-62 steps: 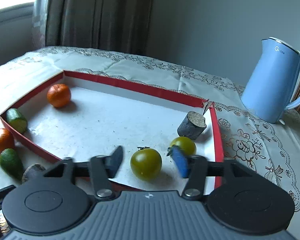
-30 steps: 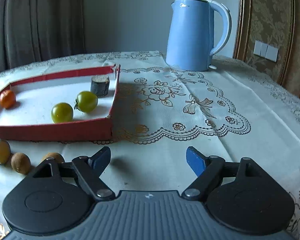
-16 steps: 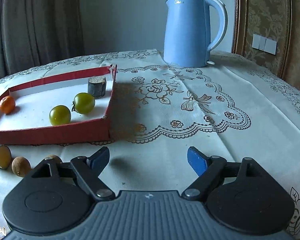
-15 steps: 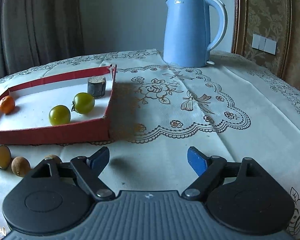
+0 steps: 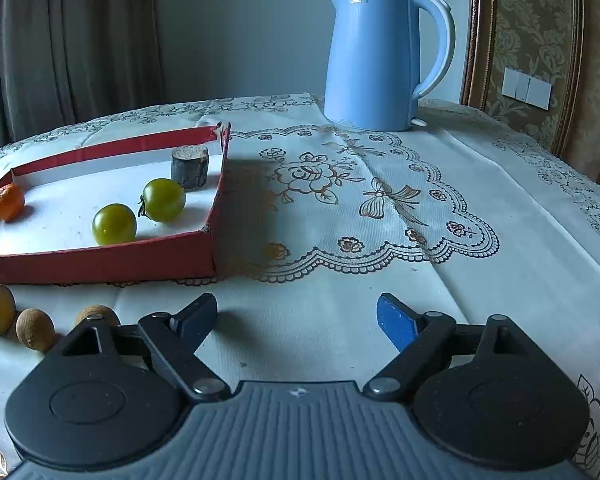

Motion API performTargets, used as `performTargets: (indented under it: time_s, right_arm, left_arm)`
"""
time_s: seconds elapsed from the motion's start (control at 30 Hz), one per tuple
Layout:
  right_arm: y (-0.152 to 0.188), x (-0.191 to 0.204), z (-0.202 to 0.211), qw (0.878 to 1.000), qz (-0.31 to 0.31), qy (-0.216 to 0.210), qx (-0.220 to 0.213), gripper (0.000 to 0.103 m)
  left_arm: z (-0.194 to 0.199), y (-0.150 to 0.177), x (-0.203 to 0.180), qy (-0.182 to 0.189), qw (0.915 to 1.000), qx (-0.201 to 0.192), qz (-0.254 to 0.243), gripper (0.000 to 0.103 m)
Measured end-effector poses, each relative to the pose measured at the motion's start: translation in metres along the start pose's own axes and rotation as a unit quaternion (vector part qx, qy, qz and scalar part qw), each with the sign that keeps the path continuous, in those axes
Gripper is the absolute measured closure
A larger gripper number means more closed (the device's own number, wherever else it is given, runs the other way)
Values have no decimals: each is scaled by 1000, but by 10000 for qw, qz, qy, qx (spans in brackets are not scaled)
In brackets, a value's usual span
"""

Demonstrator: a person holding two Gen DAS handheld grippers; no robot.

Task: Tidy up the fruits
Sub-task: 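Grasp the second tangerine with the left gripper, then carry the tangerine into the tray beside the first tangerine and release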

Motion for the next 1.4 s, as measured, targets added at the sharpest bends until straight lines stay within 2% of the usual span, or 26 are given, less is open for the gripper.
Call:
performTargets:
  time_s: [0.2, 0.27, 0.4, 0.47, 0.53, 1.07, 1.4]
  right_arm:
    - [0, 0, 0, 10000, 3, 10, 3, 14]
    - [0, 0, 0, 10000, 2, 11, 2, 14]
    - [0, 0, 0, 10000, 3, 10, 3, 14]
    - [0, 0, 0, 10000, 1, 9, 4, 14]
    - [0, 0, 0, 10000, -5, 4, 7, 14]
    - [0, -6, 1, 9998, -177, 38, -32, 13]
    - [0, -5, 1, 9998, -172, 50, -22, 13]
  left_arm:
    - [5, 1, -4, 195, 9997, -37, -115, 20]
    - [7, 1, -4, 370, 9993, -23, -87, 33]
    - [9, 2, -5, 554, 9985, -8, -47, 47]
    - [10, 2, -7, 613, 9981, -10, -24, 58]
    - [12, 2, -10, 652, 9979, 1, -33, 63]
    - [19, 2, -21, 113, 9998, 60, -173, 64]
    - [35, -2, -29, -316, 9985, -161, -412, 64]
Point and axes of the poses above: each gripper's, at about its wrist camera, not at the fingertips, and z roughly against the way its jaws point, x to its left, y to its underside, the point moved 1 cm from there along -z, roughly the way its jaws point, and after that the axes turned 7 degrees about y, right-handed, at the moved point
